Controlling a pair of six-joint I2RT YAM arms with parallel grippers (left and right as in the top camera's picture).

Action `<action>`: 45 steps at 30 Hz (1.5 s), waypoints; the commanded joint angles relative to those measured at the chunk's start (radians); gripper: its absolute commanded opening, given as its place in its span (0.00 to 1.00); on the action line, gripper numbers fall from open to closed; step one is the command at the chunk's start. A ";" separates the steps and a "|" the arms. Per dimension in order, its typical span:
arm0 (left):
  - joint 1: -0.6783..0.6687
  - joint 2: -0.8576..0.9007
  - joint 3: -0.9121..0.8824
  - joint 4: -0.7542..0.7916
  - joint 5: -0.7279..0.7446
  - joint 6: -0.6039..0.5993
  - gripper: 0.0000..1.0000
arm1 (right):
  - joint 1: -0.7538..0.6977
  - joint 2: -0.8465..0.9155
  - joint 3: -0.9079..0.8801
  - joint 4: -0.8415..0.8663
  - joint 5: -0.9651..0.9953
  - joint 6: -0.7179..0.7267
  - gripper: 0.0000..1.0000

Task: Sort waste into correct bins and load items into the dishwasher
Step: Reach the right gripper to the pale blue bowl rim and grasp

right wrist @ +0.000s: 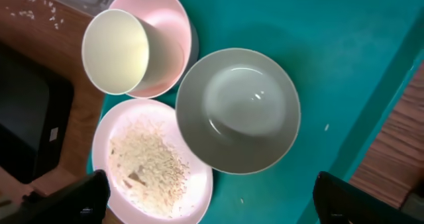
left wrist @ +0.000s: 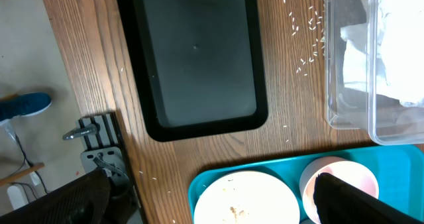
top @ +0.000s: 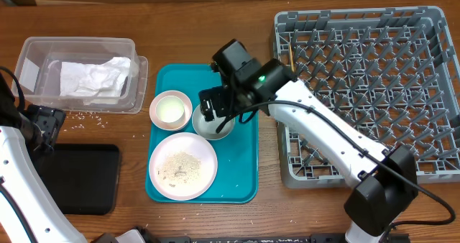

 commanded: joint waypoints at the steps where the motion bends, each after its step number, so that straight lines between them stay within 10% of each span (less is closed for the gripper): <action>1: -0.002 0.002 0.013 -0.001 -0.003 -0.014 1.00 | -0.004 -0.015 -0.005 0.002 0.119 0.065 1.00; 6: -0.002 0.002 0.013 -0.001 -0.003 -0.014 1.00 | -0.004 -0.015 -0.023 -0.001 0.136 0.093 0.96; 9: -0.002 0.002 0.013 -0.001 -0.003 -0.014 1.00 | -0.003 -0.015 -0.125 0.081 0.137 0.149 0.56; 29: -0.002 0.002 0.013 -0.001 -0.003 -0.014 1.00 | -0.002 -0.004 -0.411 0.315 0.091 0.259 0.47; 45: -0.002 0.002 0.013 -0.001 -0.003 -0.014 1.00 | -0.003 0.006 -0.270 -0.003 0.325 0.325 0.38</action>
